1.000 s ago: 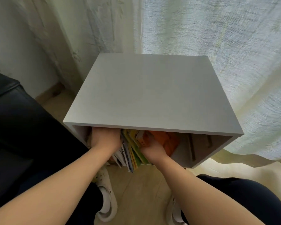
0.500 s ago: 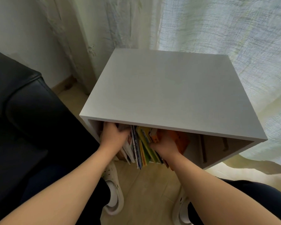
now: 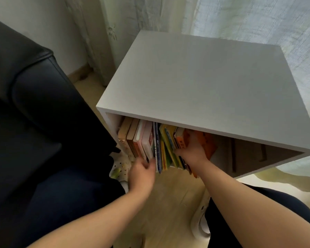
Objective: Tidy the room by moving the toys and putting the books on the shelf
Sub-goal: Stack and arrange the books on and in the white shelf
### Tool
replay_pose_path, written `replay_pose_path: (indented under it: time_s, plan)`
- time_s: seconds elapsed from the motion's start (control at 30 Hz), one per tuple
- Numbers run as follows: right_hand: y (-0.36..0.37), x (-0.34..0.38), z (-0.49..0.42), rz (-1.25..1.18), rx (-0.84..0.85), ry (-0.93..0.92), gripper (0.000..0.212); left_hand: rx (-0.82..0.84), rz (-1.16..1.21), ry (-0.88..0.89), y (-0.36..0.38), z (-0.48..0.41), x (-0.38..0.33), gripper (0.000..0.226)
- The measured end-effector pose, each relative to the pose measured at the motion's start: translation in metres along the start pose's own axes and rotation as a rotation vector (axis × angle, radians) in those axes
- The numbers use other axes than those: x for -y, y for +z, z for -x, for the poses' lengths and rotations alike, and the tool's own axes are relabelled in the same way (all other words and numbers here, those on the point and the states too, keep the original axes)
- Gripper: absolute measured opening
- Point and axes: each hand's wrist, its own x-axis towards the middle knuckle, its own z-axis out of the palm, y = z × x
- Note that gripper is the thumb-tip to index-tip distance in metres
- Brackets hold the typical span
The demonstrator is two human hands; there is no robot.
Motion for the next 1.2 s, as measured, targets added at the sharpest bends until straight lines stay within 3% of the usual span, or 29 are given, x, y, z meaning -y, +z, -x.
replay_pose_path:
  time_s: [0.07,0.1,0.17,0.27,0.4,0.57,0.73,0.9,1.2]
  plan:
    - [-0.001,-0.002,-0.002,-0.004,0.001,-0.012,0.077,0.182,-0.08,0.002,0.014,-0.003,-0.001,0.02]
    - [-0.002,-0.003,-0.003,-0.007,0.0,-0.019,0.078,0.229,-0.078,-0.003,0.021,-0.011,-0.005,0.029]
    - [-0.002,-0.005,-0.006,-0.004,0.004,-0.021,0.079,0.253,-0.024,-0.035,0.034,-0.032,-0.016,0.048]
    - [-0.005,-0.009,-0.008,0.024,0.001,-0.015,0.073,0.209,0.116,-0.188,0.055,-0.047,-0.028,0.06]
    - [-0.008,-0.012,-0.012,0.072,-0.012,-0.007,0.062,0.126,0.247,-0.178,0.06,-0.046,-0.021,0.057]
    - [-0.007,-0.015,-0.018,0.165,-0.013,-0.022,0.056,0.316,0.045,-0.103,0.06,-0.069,-0.018,0.052]
    - [-0.007,-0.013,-0.021,0.137,-0.023,-0.007,0.048,0.315,-0.017,-0.11,0.073,-0.088,-0.026,0.042]
    - [-0.003,-0.023,-0.033,0.121,-0.045,0.041,0.044,0.384,0.204,-0.251,0.083,-0.095,-0.026,0.041]
    - [-0.015,-0.036,-0.041,0.401,-0.063,0.0,0.025,0.53,0.787,-0.458,0.091,-0.088,-0.003,0.027]
